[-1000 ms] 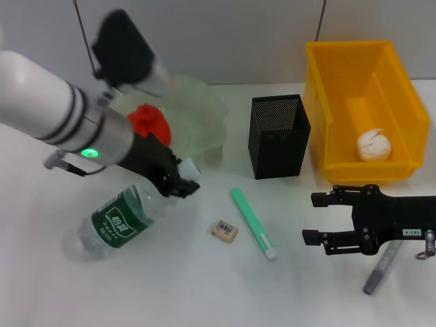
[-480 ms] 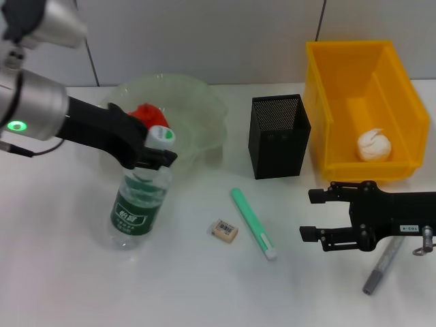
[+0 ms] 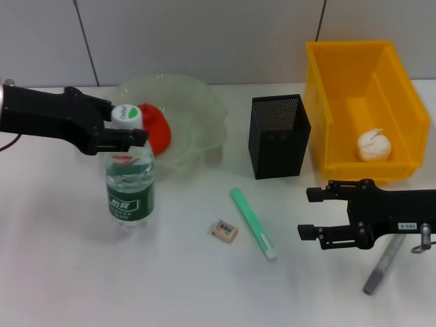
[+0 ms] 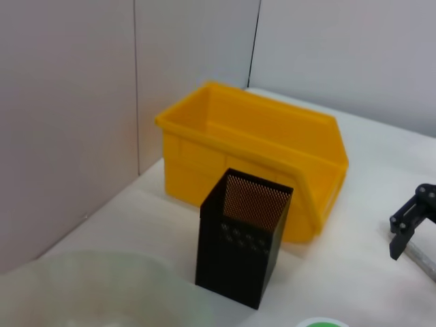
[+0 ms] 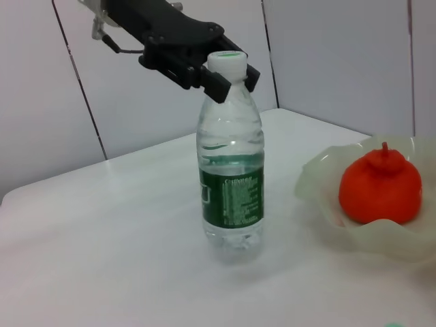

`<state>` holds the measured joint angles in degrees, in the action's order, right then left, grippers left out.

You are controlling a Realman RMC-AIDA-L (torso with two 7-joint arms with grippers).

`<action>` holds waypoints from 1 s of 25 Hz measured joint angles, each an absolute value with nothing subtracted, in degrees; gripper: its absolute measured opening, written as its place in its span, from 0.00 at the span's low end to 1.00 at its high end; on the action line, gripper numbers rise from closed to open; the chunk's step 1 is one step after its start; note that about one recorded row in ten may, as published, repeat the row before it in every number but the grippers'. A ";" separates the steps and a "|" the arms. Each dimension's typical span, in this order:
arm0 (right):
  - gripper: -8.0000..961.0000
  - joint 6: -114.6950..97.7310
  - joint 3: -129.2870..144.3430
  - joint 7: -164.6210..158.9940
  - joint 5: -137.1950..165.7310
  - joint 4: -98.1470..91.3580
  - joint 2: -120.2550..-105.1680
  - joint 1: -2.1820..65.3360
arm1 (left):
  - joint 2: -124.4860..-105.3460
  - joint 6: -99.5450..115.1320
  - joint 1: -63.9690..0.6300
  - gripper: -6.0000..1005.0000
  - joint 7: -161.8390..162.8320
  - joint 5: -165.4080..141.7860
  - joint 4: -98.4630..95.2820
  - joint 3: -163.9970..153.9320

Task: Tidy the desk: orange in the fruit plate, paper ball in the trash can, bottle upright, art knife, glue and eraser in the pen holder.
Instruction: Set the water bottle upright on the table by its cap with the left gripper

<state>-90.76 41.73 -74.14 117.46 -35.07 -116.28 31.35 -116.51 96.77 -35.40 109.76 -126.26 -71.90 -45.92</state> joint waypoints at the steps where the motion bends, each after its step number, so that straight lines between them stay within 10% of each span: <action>1: 0.83 -90.82 41.74 -74.15 117.45 -35.07 -116.28 31.51 | -116.49 96.17 -34.23 0.46 108.75 -125.06 -72.36 -45.72; 25: 0.83 -91.41 42.22 -73.61 117.69 -35.07 -116.51 31.66 | -118.16 84.52 -25.63 0.47 99.58 -116.54 -67.05 -41.96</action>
<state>-91.41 42.22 -73.61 117.69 -35.07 -116.51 31.66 -118.16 84.52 -25.63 99.58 -116.54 -67.05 -41.96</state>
